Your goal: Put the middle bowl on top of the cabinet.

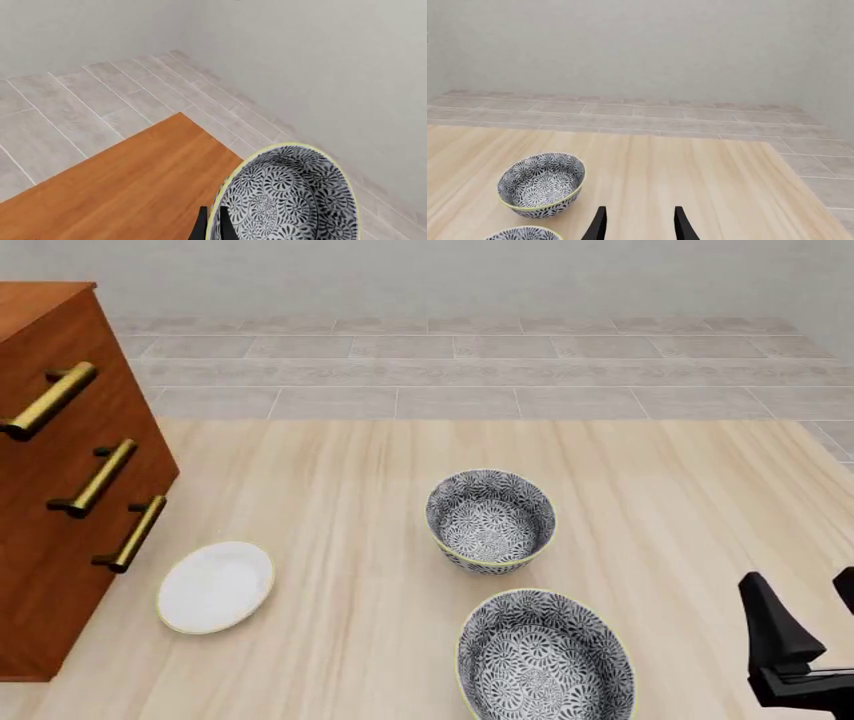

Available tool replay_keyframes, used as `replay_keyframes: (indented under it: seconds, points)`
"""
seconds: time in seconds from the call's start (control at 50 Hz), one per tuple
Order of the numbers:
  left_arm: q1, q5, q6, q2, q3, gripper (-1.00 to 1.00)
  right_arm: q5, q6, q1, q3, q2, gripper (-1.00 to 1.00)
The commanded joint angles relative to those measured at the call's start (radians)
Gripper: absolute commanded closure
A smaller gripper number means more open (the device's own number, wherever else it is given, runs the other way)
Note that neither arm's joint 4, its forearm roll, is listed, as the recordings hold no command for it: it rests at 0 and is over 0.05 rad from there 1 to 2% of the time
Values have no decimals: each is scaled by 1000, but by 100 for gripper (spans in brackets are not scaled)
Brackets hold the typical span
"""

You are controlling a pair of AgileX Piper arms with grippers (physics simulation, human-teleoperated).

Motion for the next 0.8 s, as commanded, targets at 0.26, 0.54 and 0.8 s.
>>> replay_keyframes:
  seconds: [0.26, 0.54, 0.8]
  points:
    - [70, -23, -47, 28, 30, 100, -17, 3, 2, 7, 13, -100]
    - [87, -21, -79, 43, 41, 100, -16, 4, 1, 8, 11, -100]
    - [88, -19, -108, 54, 56, 100, -8, 2, 2, 2, 7, -100]
